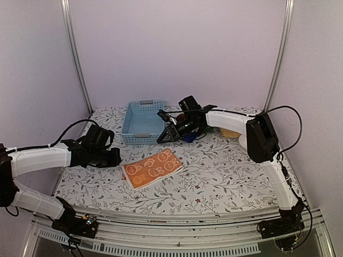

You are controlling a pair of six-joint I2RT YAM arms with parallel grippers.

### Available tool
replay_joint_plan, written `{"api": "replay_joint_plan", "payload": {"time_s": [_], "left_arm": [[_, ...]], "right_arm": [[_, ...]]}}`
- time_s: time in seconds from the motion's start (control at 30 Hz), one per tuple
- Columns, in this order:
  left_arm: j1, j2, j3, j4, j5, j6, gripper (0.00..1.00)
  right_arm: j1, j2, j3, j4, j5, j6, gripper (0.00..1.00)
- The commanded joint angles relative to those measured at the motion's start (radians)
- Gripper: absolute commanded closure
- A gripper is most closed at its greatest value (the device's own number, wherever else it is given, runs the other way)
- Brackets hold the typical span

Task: Roll the towels
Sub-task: Move the towel to the center of the board.

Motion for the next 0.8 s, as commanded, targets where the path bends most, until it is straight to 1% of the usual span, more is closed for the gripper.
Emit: {"api": "replay_joint_plan", "payload": {"time_s": [0.0,0.07,0.23,0.33,0.4,0.53,0.67,0.77], "left_arm": [[-0.013,0.058,0.012,0.117,0.181,-0.001,1.0],[-0.03,0.116,0.026,0.139,0.235,-0.001,1.0],[-0.068,0.22,0.04,0.149,0.247,0.016,1.0],[-0.066,0.246,0.02,0.132,0.21,0.009,1.0],[-0.063,0.255,0.009,0.109,0.181,0.004,1.0],[-0.06,0.273,0.007,0.067,0.174,0.015,1.0],[-0.058,0.299,0.021,0.058,0.193,0.031,1.0],[-0.057,0.331,0.041,0.031,0.186,0.045,1.0]], "right_arm": [[-0.013,-0.026,-0.023,-0.067,0.089,-0.152,0.66],[-0.013,-0.014,-0.02,-0.072,0.114,-0.176,0.67],[-0.013,0.031,-0.013,-0.078,0.147,-0.192,0.69],[-0.013,0.059,-0.013,-0.089,0.184,-0.194,0.69],[-0.016,0.071,-0.013,-0.099,0.243,-0.195,0.7],[-0.028,0.087,-0.013,-0.116,0.306,-0.194,0.72],[-0.029,0.086,-0.012,-0.119,0.348,-0.201,0.72],[-0.029,0.081,-0.01,-0.139,0.427,-0.2,0.73]]}}
